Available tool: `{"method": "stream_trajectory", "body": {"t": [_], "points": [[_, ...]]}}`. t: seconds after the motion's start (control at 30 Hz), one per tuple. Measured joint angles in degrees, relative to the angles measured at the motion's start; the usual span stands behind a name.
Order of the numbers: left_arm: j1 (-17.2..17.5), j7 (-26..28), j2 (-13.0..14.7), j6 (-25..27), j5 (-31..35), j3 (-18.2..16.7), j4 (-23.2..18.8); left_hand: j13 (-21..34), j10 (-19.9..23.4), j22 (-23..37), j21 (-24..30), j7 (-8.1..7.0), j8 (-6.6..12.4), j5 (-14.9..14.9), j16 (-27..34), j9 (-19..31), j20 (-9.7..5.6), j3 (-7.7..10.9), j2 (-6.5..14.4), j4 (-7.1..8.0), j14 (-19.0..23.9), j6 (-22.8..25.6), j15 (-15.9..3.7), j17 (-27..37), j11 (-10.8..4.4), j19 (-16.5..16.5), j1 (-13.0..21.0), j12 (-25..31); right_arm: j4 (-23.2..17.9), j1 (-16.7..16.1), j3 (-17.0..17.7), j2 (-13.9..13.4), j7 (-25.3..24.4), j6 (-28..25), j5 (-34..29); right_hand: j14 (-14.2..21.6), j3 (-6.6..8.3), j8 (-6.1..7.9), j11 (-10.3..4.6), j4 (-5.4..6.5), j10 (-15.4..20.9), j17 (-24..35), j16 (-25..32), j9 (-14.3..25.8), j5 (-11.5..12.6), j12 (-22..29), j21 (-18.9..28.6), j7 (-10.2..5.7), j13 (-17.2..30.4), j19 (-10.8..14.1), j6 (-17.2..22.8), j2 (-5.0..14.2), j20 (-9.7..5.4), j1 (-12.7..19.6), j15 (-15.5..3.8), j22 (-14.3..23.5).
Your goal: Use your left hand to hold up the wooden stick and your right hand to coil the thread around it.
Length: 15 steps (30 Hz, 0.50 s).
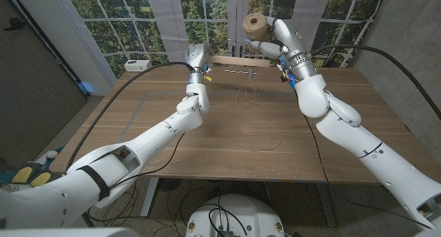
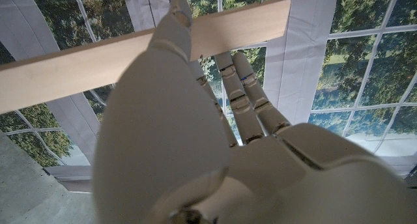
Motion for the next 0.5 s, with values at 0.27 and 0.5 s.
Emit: {"method": "stream_trajectory", "body": {"t": [0.27, 0.5], "points": [[-0.80, 1.03, -0.93, 0.02, -1.59, 0.15, 0.90, 0.33, 0.00, -0.41, 0.67, 0.05, -0.61, 0.75, -0.23, 0.00, 0.21, 0.00, 0.00, 0.00, 0.00, 0.34, 0.00, 0.00, -0.01, 0.21, 0.00, -0.04, -1.44, -2.25, 0.57, -0.46, 0.87, -0.30, 0.57, 0.14, 0.00, 0.14, 0.00, 0.00, 0.01, 0.26, 0.04, 0.00, 0.00, -0.02, 0.43, 0.00, -0.01, 0.00, 0.00, 0.00, 0.00, 0.00, 0.14, 0.00], [-1.09, 1.89, -1.62, 0.22, -3.58, -0.15, 1.17, 0.51, 0.50, -0.77, 1.27, 0.09, -1.06, 1.24, -0.42, 0.01, 0.31, 0.11, 0.00, -0.11, 0.00, 0.92, 0.00, 0.00, 0.31, 0.31, 0.00, -0.22, -2.70, -4.32, 0.77, -1.01, 2.10, -0.55, 1.28, 0.15, 0.00, 0.19, 0.00, 0.00, 0.01, 0.26, 0.04, 0.00, -0.02, -0.21, 0.82, 0.00, 0.35, -0.10, 0.00, 0.00, 0.10, 0.00, 0.15, 0.01]]}}
